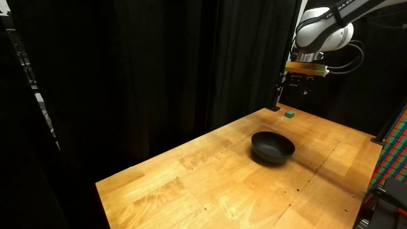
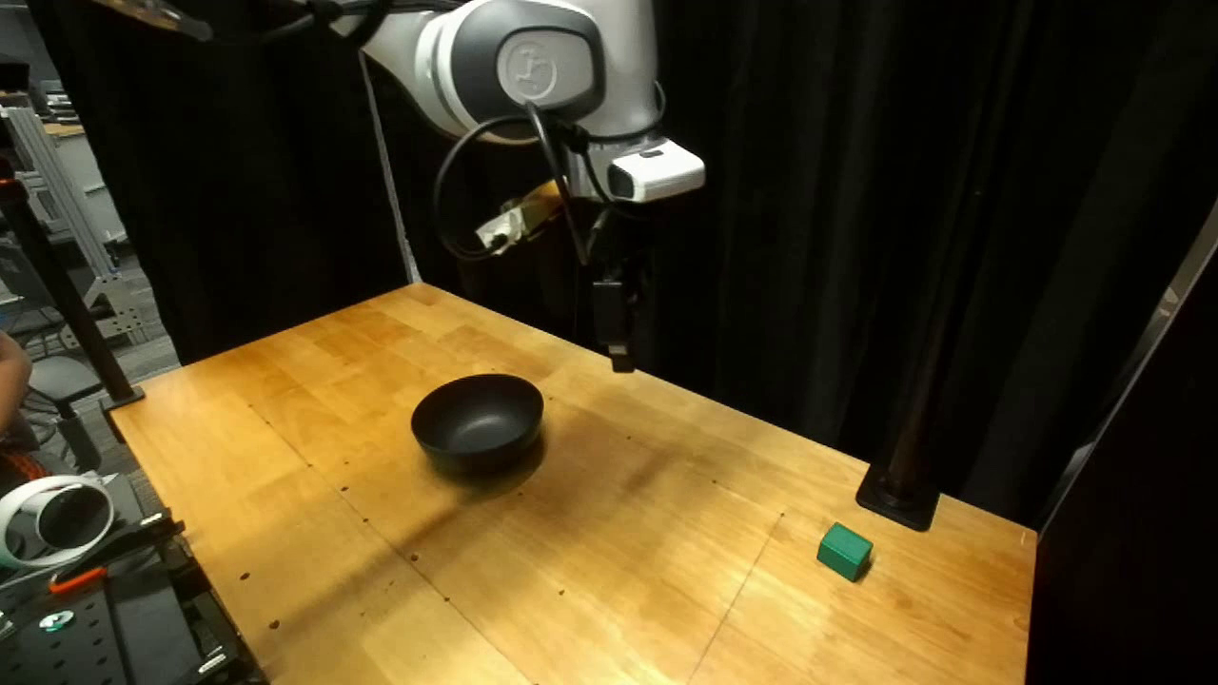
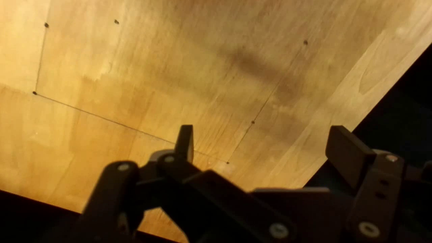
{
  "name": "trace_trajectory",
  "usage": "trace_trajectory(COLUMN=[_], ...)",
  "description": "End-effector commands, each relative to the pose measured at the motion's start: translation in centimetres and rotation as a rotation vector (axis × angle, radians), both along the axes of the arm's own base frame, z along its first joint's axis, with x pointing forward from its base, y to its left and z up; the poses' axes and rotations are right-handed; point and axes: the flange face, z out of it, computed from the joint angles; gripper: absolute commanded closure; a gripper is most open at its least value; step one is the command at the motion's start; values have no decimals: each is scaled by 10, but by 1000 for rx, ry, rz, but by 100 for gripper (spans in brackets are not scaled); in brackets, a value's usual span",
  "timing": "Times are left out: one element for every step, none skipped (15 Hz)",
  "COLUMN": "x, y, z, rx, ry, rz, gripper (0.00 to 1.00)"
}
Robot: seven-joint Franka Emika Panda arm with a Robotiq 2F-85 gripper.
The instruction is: Put the block in the bowl
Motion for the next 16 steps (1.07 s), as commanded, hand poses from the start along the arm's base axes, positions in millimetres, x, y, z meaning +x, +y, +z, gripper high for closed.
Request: trace_trajectory(x=[46, 54, 61, 66, 72, 77, 80, 83, 85, 85, 83, 81, 80, 78, 78, 67], y=[-50, -63, -76, -87, -100, -113, -127, -140, -151, -164, -176, -187, -194, -200, -205, -197], z=[-10, -13, -15, -17, -17, -17, -15, -15, -15, -16, -17, -19, -20, -22, -21, -26], rx=[-21, -23, -22, -16, -17, -17, -19, -29, -46, -62, -67, -69, -76, -69, -63, -65], ry=[-55, -67, -83, -94, -116, -139, -157, -172, -181, -183, -166, -160, -139, -118, -110, -105], rz=[-182, -233, -284, -336, -386, -435, -486, -537, -587, -640, -696, -750, -803, -854, -907, -816], gripper=[0, 0, 0, 0, 0, 0, 0, 0, 0, 0, 0, 0, 0, 0, 0, 0])
